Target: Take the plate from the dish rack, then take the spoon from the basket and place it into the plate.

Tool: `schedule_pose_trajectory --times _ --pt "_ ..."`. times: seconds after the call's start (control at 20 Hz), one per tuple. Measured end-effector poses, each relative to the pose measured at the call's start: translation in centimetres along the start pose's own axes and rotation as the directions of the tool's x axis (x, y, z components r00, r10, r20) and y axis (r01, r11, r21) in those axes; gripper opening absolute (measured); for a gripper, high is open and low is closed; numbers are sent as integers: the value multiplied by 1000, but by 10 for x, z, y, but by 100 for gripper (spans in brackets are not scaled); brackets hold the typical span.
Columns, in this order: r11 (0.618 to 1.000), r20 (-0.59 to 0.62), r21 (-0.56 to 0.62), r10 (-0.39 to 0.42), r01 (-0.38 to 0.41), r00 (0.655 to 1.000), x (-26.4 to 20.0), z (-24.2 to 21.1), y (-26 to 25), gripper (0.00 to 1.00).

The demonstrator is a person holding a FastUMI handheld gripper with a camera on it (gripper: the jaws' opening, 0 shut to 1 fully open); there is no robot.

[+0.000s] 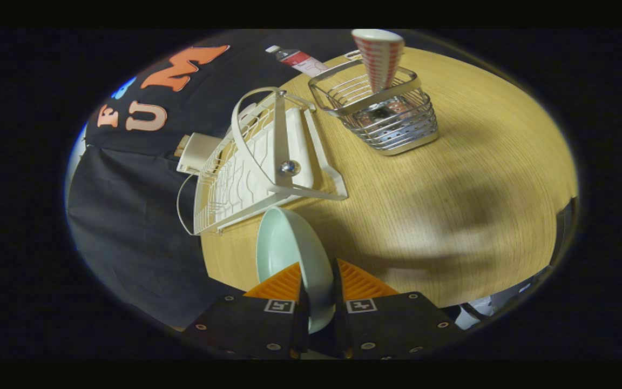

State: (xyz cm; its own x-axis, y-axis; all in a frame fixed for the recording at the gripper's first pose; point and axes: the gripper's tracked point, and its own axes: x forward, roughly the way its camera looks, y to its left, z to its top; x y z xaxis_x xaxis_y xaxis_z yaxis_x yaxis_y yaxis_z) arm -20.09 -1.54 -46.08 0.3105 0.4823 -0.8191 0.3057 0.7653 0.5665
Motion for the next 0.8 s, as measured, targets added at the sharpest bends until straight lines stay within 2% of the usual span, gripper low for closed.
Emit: schedule_pose_trajectory --times 0.25,0.35,0.6,0.7,0.8 --pt "999 24 43 -6 5 1000 7 8 -9 20" --pt "998 46 53 -33 30 998 8 14 -17 21" --pt "991 55 -26 -133 135 990 8 16 -31 27" --pt "974 83 -87 -200 207 976 5 21 -42 28" --pt "970 88 -113 -204 213 975 2 22 -42 29"
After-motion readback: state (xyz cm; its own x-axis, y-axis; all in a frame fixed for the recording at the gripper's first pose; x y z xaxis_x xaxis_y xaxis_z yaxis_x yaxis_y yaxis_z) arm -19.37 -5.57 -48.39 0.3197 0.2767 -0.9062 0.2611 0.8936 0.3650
